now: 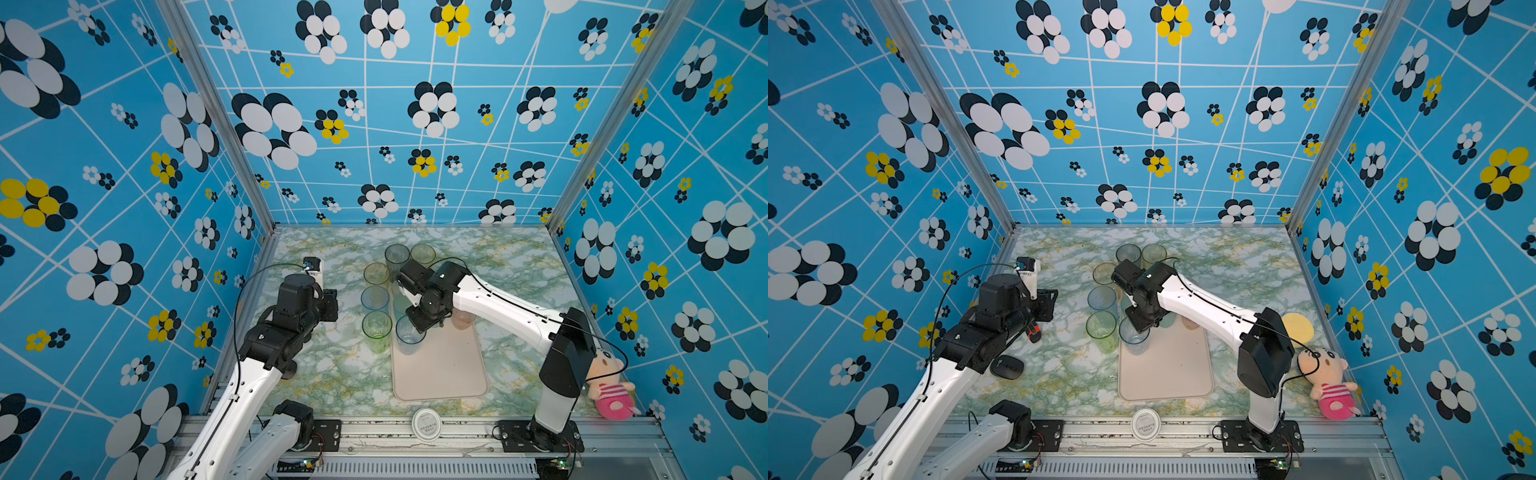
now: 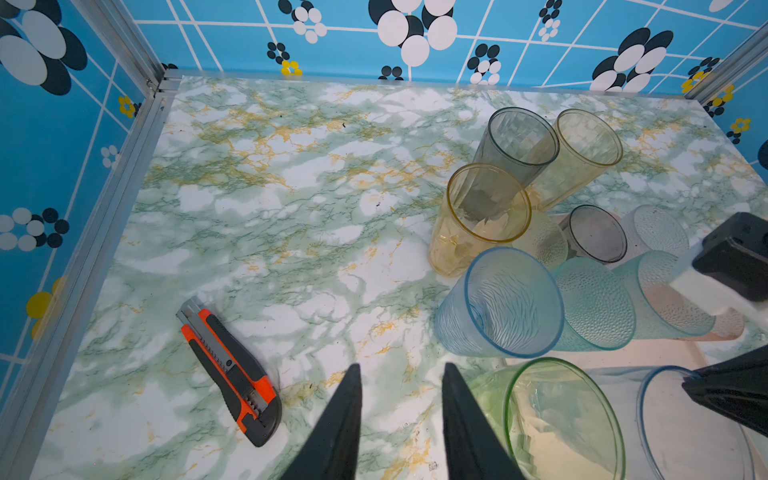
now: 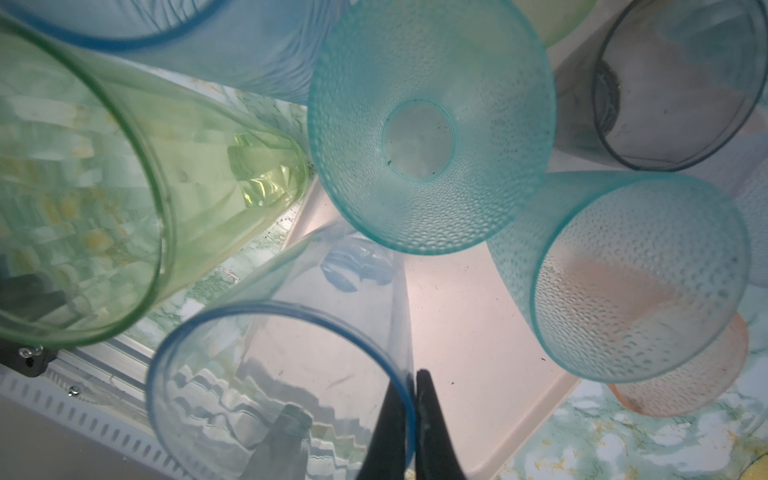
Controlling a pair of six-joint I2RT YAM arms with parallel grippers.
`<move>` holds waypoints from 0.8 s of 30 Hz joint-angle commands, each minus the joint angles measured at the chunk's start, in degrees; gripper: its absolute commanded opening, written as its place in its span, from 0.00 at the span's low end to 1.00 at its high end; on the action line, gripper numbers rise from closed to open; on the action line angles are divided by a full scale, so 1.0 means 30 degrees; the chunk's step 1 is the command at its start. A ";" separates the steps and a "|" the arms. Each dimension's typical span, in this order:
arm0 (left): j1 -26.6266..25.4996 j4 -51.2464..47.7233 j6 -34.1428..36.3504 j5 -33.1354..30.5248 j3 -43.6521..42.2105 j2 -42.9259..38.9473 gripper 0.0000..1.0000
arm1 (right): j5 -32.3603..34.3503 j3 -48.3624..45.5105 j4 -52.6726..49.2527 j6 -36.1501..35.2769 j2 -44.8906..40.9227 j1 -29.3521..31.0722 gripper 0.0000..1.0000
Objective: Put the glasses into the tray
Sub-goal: 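Lower the clear blue-rimmed glass onto the tray beside the teal glasses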
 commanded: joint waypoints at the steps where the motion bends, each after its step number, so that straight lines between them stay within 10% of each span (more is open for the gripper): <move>1: 0.0244 -0.0221 0.0209 0.0361 0.0558 0.0166 0.34 | -0.0385 0.0520 0.0060 -0.0292 0.0415 -0.0129 0.00; 24: 0.0386 -0.0423 0.0209 0.0729 0.0675 0.0617 0.35 | -0.0934 0.0678 0.0660 -0.0410 0.0988 -0.0551 0.00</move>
